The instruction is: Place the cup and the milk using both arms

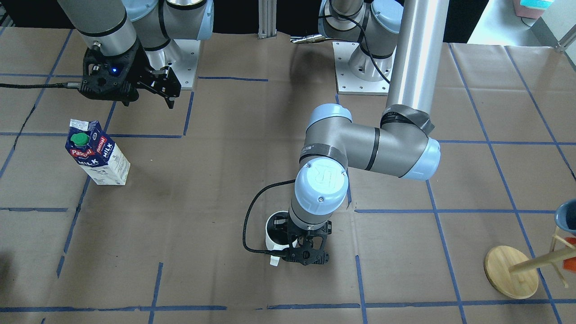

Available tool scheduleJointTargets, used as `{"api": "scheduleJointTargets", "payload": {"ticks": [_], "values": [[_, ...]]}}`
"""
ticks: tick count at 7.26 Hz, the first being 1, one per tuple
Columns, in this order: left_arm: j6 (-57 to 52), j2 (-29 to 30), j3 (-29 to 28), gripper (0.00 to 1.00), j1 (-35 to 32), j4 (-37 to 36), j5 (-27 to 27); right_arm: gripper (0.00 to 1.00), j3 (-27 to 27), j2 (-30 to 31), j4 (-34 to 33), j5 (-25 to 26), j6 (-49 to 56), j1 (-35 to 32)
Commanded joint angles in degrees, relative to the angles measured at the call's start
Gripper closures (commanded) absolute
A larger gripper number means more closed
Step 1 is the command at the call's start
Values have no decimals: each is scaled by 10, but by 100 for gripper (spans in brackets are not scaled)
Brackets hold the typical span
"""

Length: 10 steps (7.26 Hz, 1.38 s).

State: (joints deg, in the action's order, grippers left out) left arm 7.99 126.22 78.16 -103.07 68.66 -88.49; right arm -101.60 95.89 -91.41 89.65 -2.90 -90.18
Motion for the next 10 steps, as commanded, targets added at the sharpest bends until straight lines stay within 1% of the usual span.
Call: {"api": "scheduleJointTargets", "payload": {"ticks": [1, 2, 3, 4, 5, 6, 7, 8, 9, 10], "values": [[0, 17, -13, 97, -6, 3, -8, 0, 0, 0, 0, 0, 0, 0], [0, 18, -13, 93, -6, 2, -8, 0, -5, 0, -1, -1, 1, 1], [0, 18, -13, 48, -6, 2, -18, 0, -17, 4, -16, 0, 1, 1], [-1, 18, -10, 1, -6, 2, -28, 0, -31, 10, -25, 0, 1, 3], [-1, 15, -5, 0, -6, 4, -28, 0, -39, 15, -33, 0, 1, 4], [-6, -3, 1, 0, -6, 34, -27, 0, -41, 16, -39, 1, 1, 3], [-10, -31, 1, 0, -4, 70, -27, 0, -41, 16, -39, 0, 1, 3], [-10, -66, 3, 0, -4, 92, -28, 0, -40, 16, -39, 0, 0, 2], [-12, -105, 5, 0, -1, 131, -29, 0, -41, 16, -39, 0, 0, 2], [-37, -144, 24, 0, 8, 180, -31, 0, -41, 16, -39, 0, 0, 2]]}}
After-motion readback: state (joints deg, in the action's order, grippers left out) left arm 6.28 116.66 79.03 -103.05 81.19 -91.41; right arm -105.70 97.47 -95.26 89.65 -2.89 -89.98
